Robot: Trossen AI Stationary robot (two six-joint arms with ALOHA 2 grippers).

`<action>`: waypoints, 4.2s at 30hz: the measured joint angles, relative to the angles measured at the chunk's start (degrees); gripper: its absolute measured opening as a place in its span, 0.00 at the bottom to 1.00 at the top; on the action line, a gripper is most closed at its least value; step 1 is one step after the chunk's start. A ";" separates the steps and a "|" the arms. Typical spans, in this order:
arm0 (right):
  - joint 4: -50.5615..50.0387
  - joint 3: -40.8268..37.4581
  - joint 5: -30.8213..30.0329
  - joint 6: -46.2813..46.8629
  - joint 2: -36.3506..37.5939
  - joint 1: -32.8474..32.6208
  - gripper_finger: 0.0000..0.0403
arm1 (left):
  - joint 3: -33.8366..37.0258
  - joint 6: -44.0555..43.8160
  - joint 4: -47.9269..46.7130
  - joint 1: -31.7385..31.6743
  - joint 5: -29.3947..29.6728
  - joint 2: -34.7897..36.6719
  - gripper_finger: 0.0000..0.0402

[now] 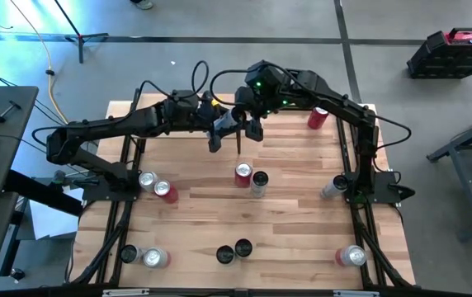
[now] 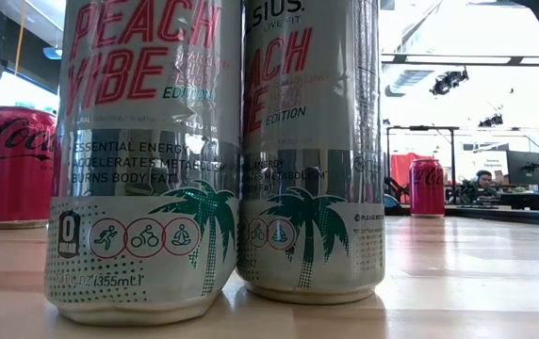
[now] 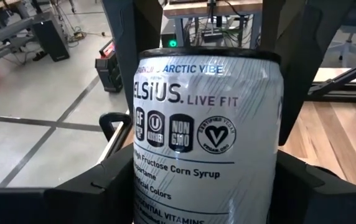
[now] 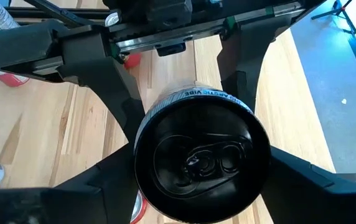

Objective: Place canned beverage on shelf
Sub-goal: Put the top blue soda can on the shelf

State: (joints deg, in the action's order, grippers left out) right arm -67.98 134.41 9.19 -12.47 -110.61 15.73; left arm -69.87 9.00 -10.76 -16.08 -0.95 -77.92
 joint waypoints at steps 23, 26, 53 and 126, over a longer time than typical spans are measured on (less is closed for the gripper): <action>8.03 0.17 -4.59 6.66 15.12 -1.47 0.73 | 15.55 -7.27 18.91 -9.02 -14.40 9.62 0.60; 9.06 0.17 -9.38 7.88 16.61 -3.58 0.73 | 20.63 -9.19 29.36 -11.19 -18.92 9.97 0.60; 19.51 0.09 -40.87 22.03 7.73 -22.82 0.73 | 27.95 -11.45 61.14 -22.69 -37.06 -5.68 0.60; 12.13 0.02 -35.86 22.22 3.76 -18.10 0.89 | 27.87 -13.13 52.89 -22.23 -30.45 -4.01 0.72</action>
State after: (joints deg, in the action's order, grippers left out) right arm -55.84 134.43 -26.67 9.76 -106.85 -2.37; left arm -42.00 -4.12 42.12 -38.31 -31.40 -81.93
